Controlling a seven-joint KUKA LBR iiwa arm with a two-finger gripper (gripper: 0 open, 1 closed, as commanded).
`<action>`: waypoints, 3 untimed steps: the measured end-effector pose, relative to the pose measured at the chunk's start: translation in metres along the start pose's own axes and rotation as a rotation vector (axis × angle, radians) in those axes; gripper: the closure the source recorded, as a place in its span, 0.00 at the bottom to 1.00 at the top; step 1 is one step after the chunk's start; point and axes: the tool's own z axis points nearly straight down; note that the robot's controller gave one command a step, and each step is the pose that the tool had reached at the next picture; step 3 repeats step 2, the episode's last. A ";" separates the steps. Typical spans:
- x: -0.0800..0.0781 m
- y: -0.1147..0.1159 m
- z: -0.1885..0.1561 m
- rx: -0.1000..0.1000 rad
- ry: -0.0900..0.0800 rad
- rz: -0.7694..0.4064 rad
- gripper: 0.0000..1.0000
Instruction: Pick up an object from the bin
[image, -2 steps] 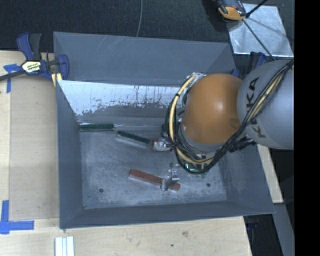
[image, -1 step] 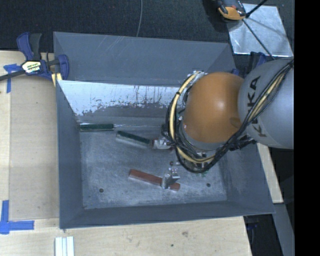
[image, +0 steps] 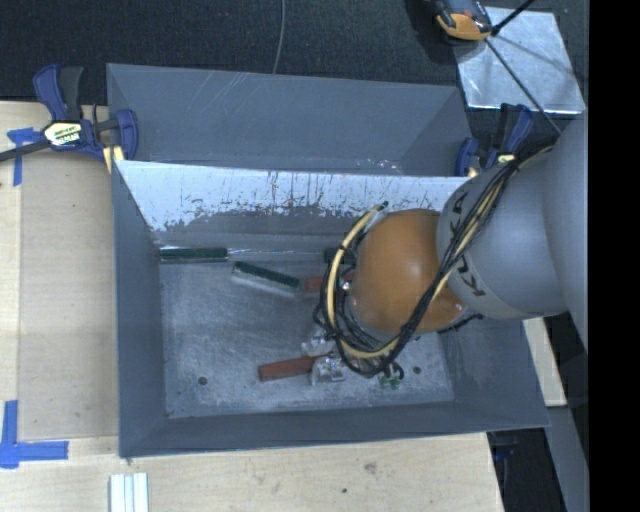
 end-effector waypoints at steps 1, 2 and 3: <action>0.000 0.000 0.000 0.000 0.000 0.001 1.00; -0.004 0.000 -0.127 0.000 0.005 -0.042 1.00; -0.004 0.000 -0.127 0.000 0.005 -0.042 1.00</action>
Offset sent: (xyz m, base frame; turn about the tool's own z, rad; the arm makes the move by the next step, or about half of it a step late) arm 0.0028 0.0005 0.1273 -0.0435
